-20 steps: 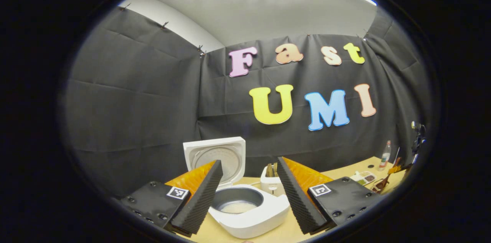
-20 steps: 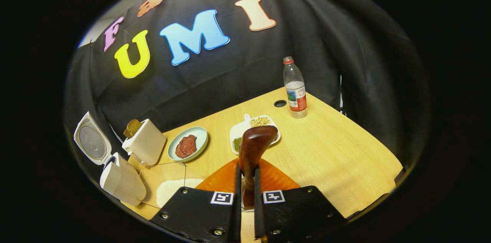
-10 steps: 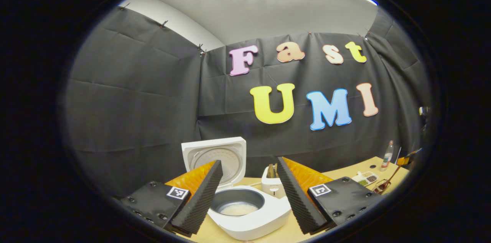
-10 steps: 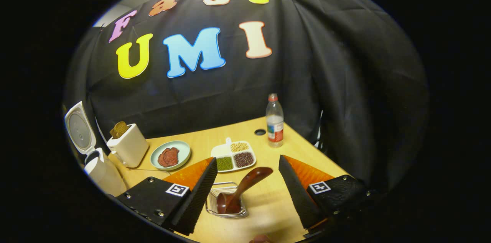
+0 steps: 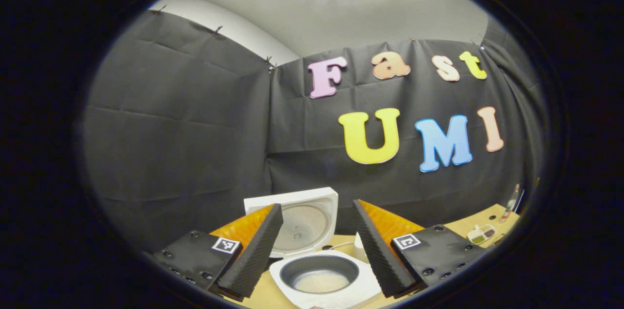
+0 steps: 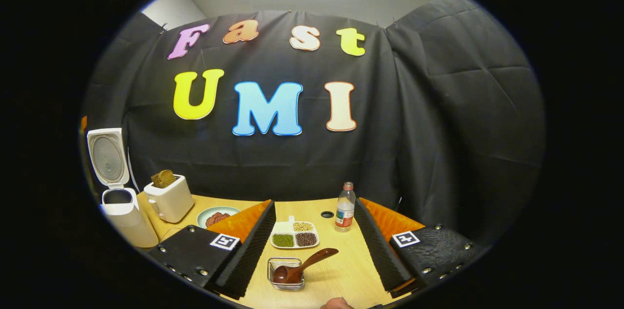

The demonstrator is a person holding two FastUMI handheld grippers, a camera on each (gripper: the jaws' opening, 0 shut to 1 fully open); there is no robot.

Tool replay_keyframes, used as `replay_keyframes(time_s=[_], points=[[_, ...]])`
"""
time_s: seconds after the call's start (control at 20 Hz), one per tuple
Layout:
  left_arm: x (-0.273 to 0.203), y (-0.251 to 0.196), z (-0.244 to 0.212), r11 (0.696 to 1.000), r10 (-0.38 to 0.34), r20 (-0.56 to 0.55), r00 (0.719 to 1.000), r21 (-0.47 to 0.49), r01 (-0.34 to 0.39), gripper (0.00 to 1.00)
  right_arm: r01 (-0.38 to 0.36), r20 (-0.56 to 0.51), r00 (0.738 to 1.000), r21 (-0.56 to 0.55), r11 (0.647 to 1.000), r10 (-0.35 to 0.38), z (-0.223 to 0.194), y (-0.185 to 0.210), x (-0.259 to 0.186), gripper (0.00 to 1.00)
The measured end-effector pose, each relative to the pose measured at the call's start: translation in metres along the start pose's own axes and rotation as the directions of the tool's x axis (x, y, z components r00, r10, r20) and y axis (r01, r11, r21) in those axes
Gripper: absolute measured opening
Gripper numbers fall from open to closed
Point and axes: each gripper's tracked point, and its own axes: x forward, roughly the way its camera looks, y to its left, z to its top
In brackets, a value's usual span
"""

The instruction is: Close the left gripper, press the button to open the rice cooker; take a wooden spoon from the chopstick holder with the right hand, scoop a spoonful of rice and pour it into the rice cooker, then put the wooden spoon back into the chopstick holder.

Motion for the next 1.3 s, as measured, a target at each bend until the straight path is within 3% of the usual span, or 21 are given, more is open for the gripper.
replay_keyframes(time_s=[0.05,0.25,0.7,0.75,0.8,0.85,0.9,1.05,1.15,1.2,1.25,1.3], points=[[0.013,0.008,0.003,1.000,0.014,0.000,1.000,0.010,-0.014,1.00,0.005,0.006,1.000,-0.003,1.000,-0.005,0.001,0.000,-0.004,0.98],[0.061,0.030,0.010,0.999,0.039,-0.018,0.999,0.007,-0.039,1.00,0.022,-0.005,1.000,0.005,1.000,-0.022,-0.002,0.003,-0.024,0.98],[0.181,0.069,-0.018,0.996,0.060,-0.114,0.992,-0.054,-0.067,1.00,0.141,-0.033,0.989,0.005,0.990,-0.141,-0.024,-0.011,-0.064,0.98],[0.194,0.073,-0.023,0.996,0.063,-0.130,0.990,-0.057,-0.071,0.92,0.159,-0.037,0.987,0.004,0.987,-0.159,-0.026,-0.014,-0.068,0.98],[0.209,0.077,-0.029,0.995,0.069,-0.148,0.987,-0.057,-0.078,0.92,0.175,-0.041,0.984,0.005,0.985,-0.174,-0.030,-0.018,-0.073,0.98],[0.222,0.080,-0.034,0.995,0.070,-0.162,0.984,-0.058,-0.081,1.00,0.188,-0.046,0.981,0.008,0.982,-0.188,-0.032,-0.020,-0.077,0.98],[0.234,0.083,-0.040,0.995,0.072,-0.181,0.981,-0.060,-0.085,0.99,0.198,-0.056,0.979,0.009,0.980,-0.198,-0.038,-0.022,-0.082,0.98],[0.260,0.086,-0.061,0.992,0.062,-0.235,0.970,-0.092,-0.086,1.00,0.238,-0.063,0.969,-0.005,0.971,-0.237,-0.043,-0.032,-0.093,0.98],[0.272,0.083,-0.072,0.990,0.051,-0.267,0.962,-0.111,-0.083,0.93,0.243,-0.070,0.967,-0.013,0.970,-0.244,-0.047,-0.033,-0.096,0.98],[0.276,0.082,-0.079,0.990,0.051,-0.280,0.958,-0.113,-0.086,0.98,0.241,-0.073,0.968,-0.015,0.970,-0.242,-0.047,-0.033,-0.097,0.98],[0.280,0.078,-0.085,0.990,0.041,-0.296,0.954,-0.117,-0.079,0.93,0.238,-0.073,0.968,-0.016,0.971,-0.239,-0.046,-0.033,-0.096,0.98],[0.278,0.074,-0.092,0.990,0.038,-0.322,0.946,-0.115,-0.078,1.00,0.235,-0.068,0.969,-0.018,0.972,-0.236,-0.044,-0.032,-0.095,0.98]])
